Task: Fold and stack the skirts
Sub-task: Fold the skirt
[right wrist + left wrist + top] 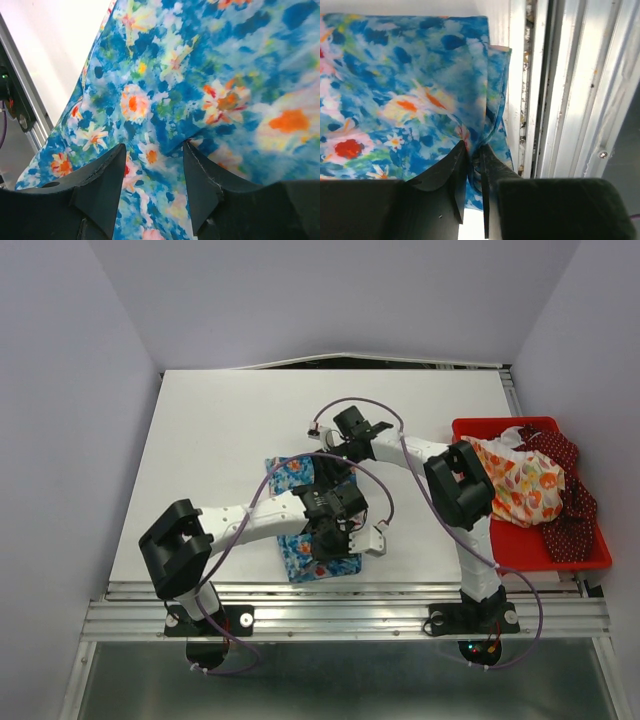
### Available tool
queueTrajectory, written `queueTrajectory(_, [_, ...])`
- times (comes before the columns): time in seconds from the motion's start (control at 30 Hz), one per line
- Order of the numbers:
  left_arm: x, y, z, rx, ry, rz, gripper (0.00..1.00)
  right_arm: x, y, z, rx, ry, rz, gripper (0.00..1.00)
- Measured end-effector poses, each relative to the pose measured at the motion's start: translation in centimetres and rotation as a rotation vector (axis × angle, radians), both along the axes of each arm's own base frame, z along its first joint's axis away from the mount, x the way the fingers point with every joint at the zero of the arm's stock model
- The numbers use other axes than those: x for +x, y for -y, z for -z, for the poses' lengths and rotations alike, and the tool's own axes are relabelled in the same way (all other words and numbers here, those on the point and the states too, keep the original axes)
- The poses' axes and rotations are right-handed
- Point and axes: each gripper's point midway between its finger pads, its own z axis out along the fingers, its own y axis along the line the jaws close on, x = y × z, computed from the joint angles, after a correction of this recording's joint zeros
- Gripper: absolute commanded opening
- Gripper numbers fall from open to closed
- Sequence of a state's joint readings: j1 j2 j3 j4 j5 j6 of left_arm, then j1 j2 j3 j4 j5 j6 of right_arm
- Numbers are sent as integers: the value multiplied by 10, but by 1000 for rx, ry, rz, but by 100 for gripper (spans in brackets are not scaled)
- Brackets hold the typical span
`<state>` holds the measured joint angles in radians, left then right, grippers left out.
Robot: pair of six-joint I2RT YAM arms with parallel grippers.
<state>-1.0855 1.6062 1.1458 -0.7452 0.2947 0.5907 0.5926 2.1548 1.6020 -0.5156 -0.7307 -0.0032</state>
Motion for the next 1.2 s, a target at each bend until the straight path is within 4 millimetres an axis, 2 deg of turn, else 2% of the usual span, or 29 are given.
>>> queueTrajectory(0.07, [4, -2, 5, 9, 23, -20, 45, -3, -2, 5, 0, -16, -9, 53])
queueTrajectory(0.1, [5, -2, 7, 10, 31, -24, 55, -4, -2, 8, -2, -22, -11, 52])
queueTrajectory(0.13, [6, -3, 11, 14, 36, -32, 56, -6, -1, 11, -5, -31, -12, 50])
queueTrajectory(0.17, [5, -5, 15, 22, 39, -31, 69, -9, 0, 16, -9, -47, -15, 49])
queueTrajectory(0.23, [0, -9, 24, 39, 44, -36, 70, -14, 2, 21, -6, -65, -22, 48])
queueTrajectory(0.37, [-20, -6, 39, 56, 50, -16, 71, -22, 5, 27, 0, -90, -34, 46])
queueTrajectory(0.5, [-31, 0, 50, 75, 78, -9, 72, -32, 5, 29, 31, -118, -52, 45])
queueTrajectory(0.67, [-31, 4, 56, 99, 128, -33, 72, -38, 7, 30, 48, -121, -61, 44])
queueTrajectory(1.03, [-29, 6, 63, 159, 266, -30, 71, -37, 7, 31, 43, -119, -52, 42])
queueTrajectory(1.17, [-27, 6, 64, 179, 300, -30, 61, -36, 7, 31, 42, -120, -50, 41])
queueTrajectory(1.2, [-26, 7, 65, 183, 304, -33, 48, -36, 7, 31, 42, -120, -50, 41])
